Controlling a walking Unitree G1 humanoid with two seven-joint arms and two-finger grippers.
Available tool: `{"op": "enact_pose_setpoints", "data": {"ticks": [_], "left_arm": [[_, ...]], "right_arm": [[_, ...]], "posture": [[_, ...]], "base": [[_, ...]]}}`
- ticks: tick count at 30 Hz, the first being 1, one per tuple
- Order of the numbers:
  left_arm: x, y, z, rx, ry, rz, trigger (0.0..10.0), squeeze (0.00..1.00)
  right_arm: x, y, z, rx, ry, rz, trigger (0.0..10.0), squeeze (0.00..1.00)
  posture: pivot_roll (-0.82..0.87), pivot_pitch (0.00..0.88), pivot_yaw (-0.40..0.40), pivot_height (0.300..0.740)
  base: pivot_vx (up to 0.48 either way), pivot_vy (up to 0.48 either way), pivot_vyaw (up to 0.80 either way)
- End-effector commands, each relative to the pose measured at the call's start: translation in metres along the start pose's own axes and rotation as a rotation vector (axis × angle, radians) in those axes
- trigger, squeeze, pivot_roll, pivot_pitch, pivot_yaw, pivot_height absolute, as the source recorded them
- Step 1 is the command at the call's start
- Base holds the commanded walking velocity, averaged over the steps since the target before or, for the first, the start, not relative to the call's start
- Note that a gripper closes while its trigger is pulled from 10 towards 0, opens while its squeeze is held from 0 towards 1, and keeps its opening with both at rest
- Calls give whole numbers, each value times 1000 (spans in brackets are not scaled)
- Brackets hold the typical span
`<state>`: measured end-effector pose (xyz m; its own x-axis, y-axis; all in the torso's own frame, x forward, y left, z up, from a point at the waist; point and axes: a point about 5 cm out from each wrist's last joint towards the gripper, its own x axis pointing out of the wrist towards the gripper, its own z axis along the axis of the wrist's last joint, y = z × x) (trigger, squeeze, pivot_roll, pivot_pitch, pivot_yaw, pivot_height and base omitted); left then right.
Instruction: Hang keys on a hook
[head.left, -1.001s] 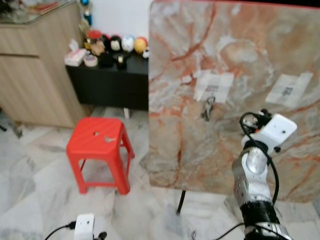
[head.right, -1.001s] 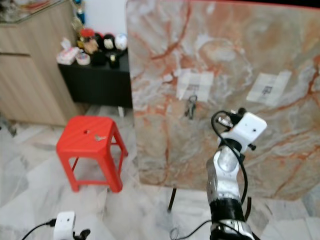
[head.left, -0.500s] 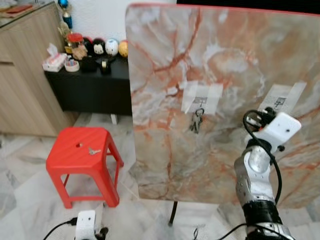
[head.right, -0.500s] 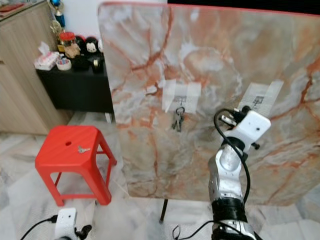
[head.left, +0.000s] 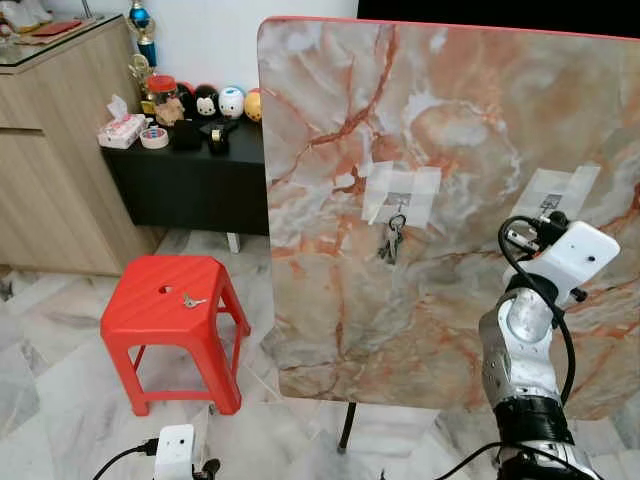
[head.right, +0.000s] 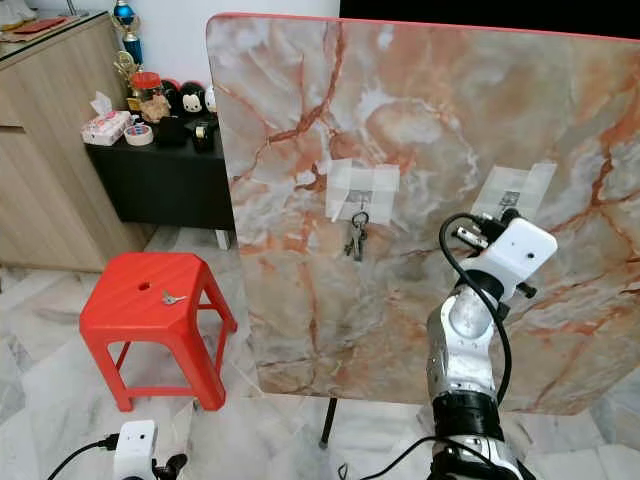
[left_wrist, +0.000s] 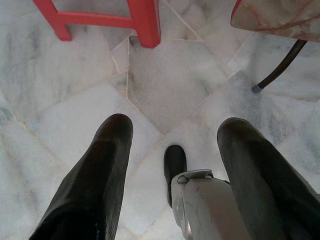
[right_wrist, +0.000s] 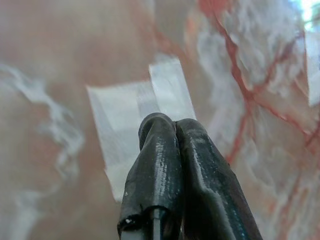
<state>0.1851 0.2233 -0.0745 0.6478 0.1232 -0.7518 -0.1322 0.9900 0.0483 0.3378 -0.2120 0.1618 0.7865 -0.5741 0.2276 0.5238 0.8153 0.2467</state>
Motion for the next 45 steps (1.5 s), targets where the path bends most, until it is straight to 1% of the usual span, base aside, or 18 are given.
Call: {"op": "enact_pose_setpoints", "data": {"ticks": [1, 3, 11, 14, 16, 18, 21, 29, 40, 45], "left_arm": [[-1, -1, -5, -5, 19, -1, 10000, 0], [-1, 0, -6, -5, 20, 1, 10000, 0], [-1, 1, -7, -5, 25, 0, 10000, 0], [-1, 1, -7, -5, 26, 0, 10000, 0], [-2, 2, -8, -5, 28, 1, 10000, 0], [-2, 3, -8, -2, 31, 2, 10000, 0], [-3, 4, -10, 3, 37, 2, 10000, 0], [-3, 6, -11, 4, 41, 6, 10000, 0], [-4, 13, -13, 4, 46, 15, 10000, 0], [-5, 14, -13, 6, 46, 17, 10000, 0]], "right_arm": [[7, 4, 11, 6, -47, 6, 10000, 0], [12, 7, 14, 8, -53, 7, 10000, 0], [21, 11, 15, 10, -40, -1, 10000, 0], [23, 10, 15, 5, -34, -19, 10000, 0], [26, 7, 18, 3, -47, -65, 10000, 0], [25, 6, 18, 1, -53, -74, 10000, 0], [21, 3, 13, 31, -28, -104, 10000, 0], [16, -2, 8, 20, -15, -130, 10000, 0], [27, 0, 8, 12, 8, -123, 10000, 0], [29, 2, 8, 9, 19, -115, 10000, 0]], "posture": [[-13, 0, -63, 740], [-13, 0, -63, 740], [-8, 0, -61, 740], [-8, 0, -61, 740], [-7, 0, -61, 740], [-9, 0, -61, 740], [-9, 0, -61, 740], [-12, 0, -59, 740], [-5, 0, -59, 740], [-4, 0, -59, 740]], "base": [[0, 0, 0], [0, 0, 0], [0, 0, 0], [0, 0, 0], [0, 0, 0], [0, 0, 0], [0, 0, 0], [0, 0, 0], [0, 0, 0], [0, 0, 0]]}}
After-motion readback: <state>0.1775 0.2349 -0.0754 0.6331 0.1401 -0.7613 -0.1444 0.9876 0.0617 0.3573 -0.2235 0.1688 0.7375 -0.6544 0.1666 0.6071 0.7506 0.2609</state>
